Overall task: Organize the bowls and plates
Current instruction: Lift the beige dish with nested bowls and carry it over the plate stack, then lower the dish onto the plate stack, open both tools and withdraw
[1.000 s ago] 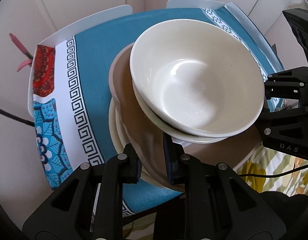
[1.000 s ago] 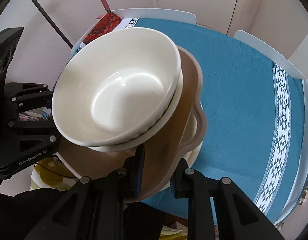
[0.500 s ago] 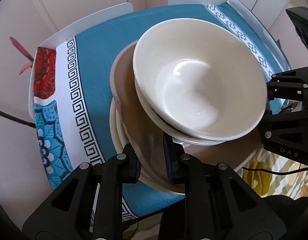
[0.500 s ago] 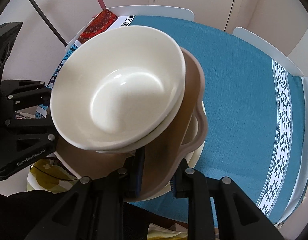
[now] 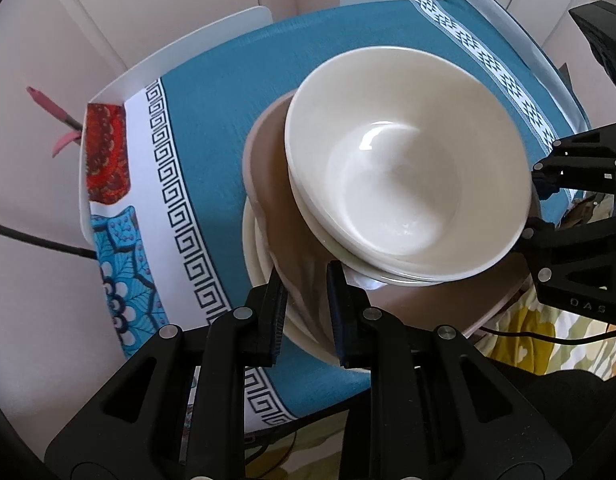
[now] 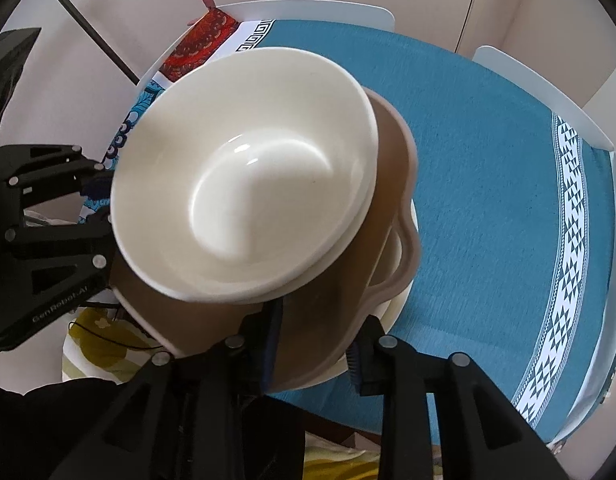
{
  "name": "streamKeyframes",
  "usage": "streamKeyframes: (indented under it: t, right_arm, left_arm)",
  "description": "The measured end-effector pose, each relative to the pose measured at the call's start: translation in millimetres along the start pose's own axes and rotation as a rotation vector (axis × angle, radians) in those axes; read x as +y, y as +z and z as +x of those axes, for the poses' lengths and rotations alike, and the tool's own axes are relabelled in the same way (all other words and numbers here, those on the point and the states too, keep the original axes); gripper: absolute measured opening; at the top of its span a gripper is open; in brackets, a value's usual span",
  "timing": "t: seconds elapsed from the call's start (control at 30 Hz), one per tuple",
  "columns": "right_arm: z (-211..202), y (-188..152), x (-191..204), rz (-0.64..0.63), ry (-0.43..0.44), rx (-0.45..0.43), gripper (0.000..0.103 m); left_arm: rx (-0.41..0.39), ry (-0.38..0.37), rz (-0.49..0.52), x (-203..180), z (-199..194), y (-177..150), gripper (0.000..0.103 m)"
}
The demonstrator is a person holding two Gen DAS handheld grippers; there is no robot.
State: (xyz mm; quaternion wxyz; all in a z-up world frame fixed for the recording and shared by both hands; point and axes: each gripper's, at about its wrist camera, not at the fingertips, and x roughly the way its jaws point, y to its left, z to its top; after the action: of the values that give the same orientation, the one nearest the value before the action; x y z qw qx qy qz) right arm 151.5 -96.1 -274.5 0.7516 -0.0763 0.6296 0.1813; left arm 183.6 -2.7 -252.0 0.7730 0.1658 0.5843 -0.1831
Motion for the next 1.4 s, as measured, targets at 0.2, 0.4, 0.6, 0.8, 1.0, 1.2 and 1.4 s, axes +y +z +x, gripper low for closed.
streamKeyframes:
  t: [0.2, 0.4, 0.6, 0.8, 1.0, 1.2, 1.4]
  right_arm:
    - [-9, 1, -3, 0.013, -0.003, 0.008, 0.026]
    - [-26, -7, -4, 0.026, -0.011, -0.009, 0.026]
    - [-56, -24, -1, 0.039, 0.008, -0.075, 0.026]
    - [-111, -45, 14, 0.059, 0.014, -0.223, 0.026]
    - [-186, -68, 20, 0.129, -0.028, -0.463, 0.074]
    - [-236, -93, 30, 0.151, -0.099, -0.625, 0.098]
    - [-263, -117, 42, 0.186, -0.187, -0.747, 0.1]
  left_arm:
    - [0.009, 0.011, 0.013, -2, -7, -1, 0.017]
    - [-0.012, 0.018, 0.007, -4, -28, -7, 0.017]
    - [-0.073, -0.003, -0.015, -12, -61, -20, 0.017]
    - [-0.264, -0.051, -0.11, -19, -128, -40, 0.017]
    - [-0.452, -0.029, -0.205, -21, -188, -59, 0.017]
    - [-0.636, 0.039, -0.262, -33, -238, -77, 0.103]
    - [-0.8, 0.147, -0.251, -58, -281, -104, 0.103]
